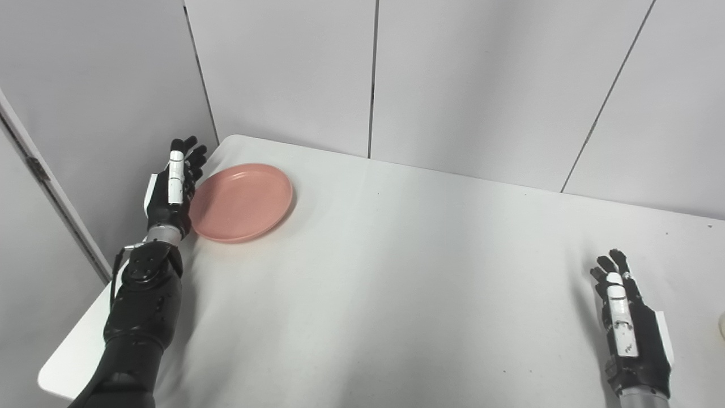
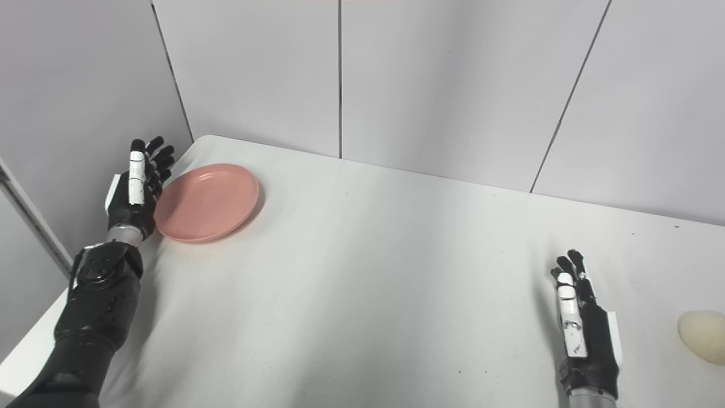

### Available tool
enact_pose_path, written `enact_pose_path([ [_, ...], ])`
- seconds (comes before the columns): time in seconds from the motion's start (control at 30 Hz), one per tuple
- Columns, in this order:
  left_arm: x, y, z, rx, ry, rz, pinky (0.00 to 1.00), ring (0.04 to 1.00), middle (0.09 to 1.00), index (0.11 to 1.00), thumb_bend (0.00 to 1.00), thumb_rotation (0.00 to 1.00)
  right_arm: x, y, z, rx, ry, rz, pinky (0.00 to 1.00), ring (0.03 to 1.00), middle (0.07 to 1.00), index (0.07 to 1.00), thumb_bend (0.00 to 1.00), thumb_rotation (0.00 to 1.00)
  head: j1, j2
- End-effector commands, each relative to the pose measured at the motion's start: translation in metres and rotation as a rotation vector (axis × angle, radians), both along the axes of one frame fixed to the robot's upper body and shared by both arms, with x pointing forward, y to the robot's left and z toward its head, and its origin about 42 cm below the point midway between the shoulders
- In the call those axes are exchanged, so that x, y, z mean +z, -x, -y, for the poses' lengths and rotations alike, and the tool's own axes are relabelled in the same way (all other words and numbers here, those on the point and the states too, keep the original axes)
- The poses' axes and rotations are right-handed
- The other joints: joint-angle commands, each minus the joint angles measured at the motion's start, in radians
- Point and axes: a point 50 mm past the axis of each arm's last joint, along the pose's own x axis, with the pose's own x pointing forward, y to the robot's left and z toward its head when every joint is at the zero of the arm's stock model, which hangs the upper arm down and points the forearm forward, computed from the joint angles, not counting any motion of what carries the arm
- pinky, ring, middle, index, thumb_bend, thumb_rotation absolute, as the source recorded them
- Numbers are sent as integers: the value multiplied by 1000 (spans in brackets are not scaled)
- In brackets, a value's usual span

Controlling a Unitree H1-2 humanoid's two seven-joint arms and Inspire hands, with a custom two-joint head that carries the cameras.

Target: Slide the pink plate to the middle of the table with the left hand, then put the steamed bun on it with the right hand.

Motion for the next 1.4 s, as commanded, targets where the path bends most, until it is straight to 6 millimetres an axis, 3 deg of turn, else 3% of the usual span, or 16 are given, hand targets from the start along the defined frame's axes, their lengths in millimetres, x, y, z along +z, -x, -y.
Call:
enact_pose_path([
  [0.0,30,-7,-16,31,-59,89,951,913,882,864,854,1000,16,-3,-2,11,-8,55,988,928,932,942,318,857,-1,0],
  [0.37,30,-3,-30,89,-95,67,914,892,867,849,852,1000,19,-3,-5,4,-8,57,985,918,925,939,323,871,-1,2],
  [1.37,31,-1,-31,69,-52,54,924,894,862,850,834,1000,20,-3,-4,-3,1,55,985,918,923,938,302,844,-1,10],
])
